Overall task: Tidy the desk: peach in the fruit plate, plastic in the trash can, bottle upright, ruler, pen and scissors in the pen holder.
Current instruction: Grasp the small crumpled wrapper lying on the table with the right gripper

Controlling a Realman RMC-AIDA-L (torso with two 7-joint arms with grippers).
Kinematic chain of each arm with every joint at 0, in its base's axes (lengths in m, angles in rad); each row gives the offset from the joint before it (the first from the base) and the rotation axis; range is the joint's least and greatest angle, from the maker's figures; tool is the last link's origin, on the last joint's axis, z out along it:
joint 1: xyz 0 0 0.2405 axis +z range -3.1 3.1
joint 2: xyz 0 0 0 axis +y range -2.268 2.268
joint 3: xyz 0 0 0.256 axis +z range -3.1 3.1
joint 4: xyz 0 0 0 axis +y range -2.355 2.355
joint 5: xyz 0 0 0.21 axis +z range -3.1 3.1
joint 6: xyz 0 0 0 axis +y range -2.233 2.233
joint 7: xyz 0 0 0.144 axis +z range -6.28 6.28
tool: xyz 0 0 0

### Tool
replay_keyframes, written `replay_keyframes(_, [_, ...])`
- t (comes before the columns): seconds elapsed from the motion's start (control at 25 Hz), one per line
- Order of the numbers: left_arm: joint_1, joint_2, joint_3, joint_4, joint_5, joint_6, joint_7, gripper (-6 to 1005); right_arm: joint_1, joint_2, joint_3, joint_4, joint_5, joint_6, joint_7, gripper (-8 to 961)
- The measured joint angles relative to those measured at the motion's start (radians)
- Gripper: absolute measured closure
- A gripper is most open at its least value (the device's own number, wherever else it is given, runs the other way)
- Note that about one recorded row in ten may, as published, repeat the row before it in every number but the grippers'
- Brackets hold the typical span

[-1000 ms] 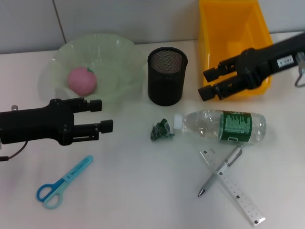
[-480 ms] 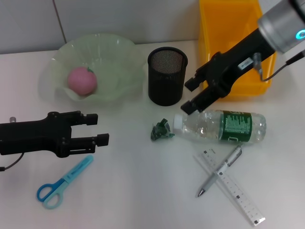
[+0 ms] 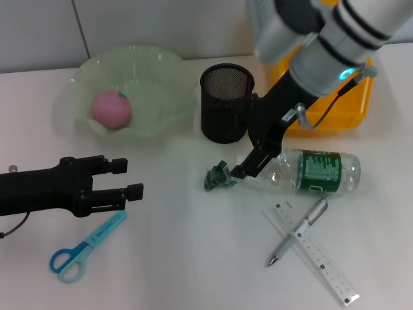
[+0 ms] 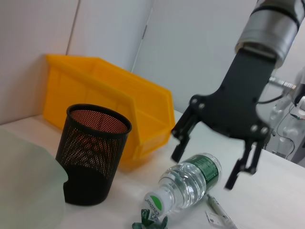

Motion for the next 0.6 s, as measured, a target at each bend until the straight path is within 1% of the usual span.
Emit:
replay_keyframes(0.2, [0.012,-0.001,-0.002,-0.004,0.003,-0.001,-0.005,248,-0.002,0.052,-0.042,0.018,-0.058,0.108,-0.076,260])
replay_keyframes(0.24, [0.016,-0.002,-0.002,-0.002,0.002,-0.001,-0.005,248,-0.002,0.052,-0.042,0.018,-0.058,0.108,-0.076,260])
replay_keyframes(0.32, [0.020,-0.003,-0.003,-0.002,0.000,-0.001,-0.005,248,-0.002,0.062,-0.077,0.043,-0.060,0.160,-0.097,261])
replay_keyframes(0.6, [0.022,-0.003,-0.009,-0.001,-0.003,-0.001,-0.005,248,0.016,0.068,-0.110,0.112,-0.050,0.232,-0.134,264])
